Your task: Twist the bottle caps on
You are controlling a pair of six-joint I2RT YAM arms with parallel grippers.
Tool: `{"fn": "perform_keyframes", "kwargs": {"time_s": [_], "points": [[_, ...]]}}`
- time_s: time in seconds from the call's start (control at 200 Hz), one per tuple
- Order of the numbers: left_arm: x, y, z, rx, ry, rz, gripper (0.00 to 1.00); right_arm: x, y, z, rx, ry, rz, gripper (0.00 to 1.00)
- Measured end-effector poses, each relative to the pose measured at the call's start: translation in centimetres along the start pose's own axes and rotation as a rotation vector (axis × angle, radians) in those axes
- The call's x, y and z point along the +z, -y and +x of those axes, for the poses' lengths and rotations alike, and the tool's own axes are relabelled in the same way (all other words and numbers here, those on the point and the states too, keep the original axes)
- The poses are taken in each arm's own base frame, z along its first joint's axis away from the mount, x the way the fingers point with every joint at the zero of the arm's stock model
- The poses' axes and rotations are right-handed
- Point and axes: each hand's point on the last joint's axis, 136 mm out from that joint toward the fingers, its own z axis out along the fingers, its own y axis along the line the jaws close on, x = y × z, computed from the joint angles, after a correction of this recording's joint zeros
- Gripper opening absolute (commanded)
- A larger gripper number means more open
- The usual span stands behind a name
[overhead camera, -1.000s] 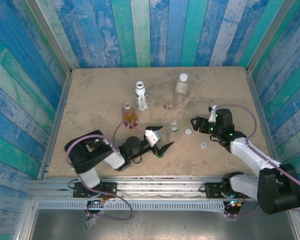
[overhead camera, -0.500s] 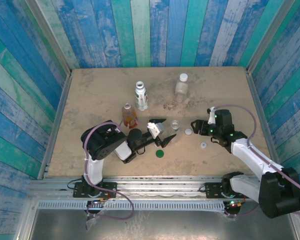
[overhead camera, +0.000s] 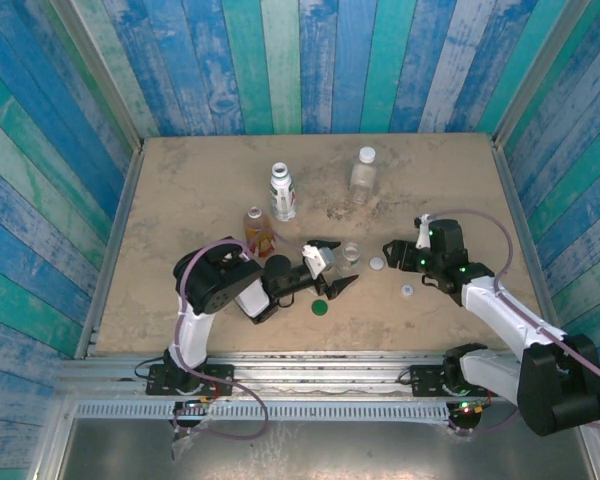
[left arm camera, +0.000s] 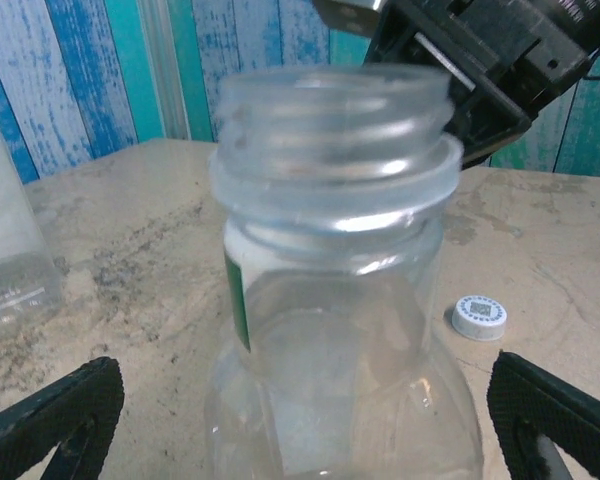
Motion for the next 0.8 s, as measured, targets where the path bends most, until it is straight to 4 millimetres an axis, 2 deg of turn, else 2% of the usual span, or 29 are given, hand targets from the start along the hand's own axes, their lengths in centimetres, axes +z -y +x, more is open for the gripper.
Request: {"fn": "perform_keyframes", "kwargs": {"time_s": [0.175, 0.3, 0.611, 0.731, 0.801], "points": [[0.36, -0.35, -0.03, -0.02, 0.005, -0.013, 1.0, 0.19, 0.11, -0.11, 0.0, 0.004, 0.005, 0.86], [0.51, -0.41, -0.19, -0.019, 0.009, -0.014, 0.96, 0.19, 0.04, -0.32, -0.002, 0.013, 0.002, 0.86], [0.58, 0.05, -0.13, -0.029, 0.007, 0.004, 0.74, 0.3, 0.34, 0.06, 0.0, 0.008, 0.012, 0.86], [0.58, 0.33, 0.01, -0.026, 0.001, 0.019, 0.61, 0.31, 0.32, -0.02, 0.0, 0.012, 0.011, 0.86], [0.58, 0.45, 0.1, -0.025, -0.003, 0.026, 0.58, 0.31, 0.31, -0.06, -0.001, 0.013, 0.01, 0.86]]}}
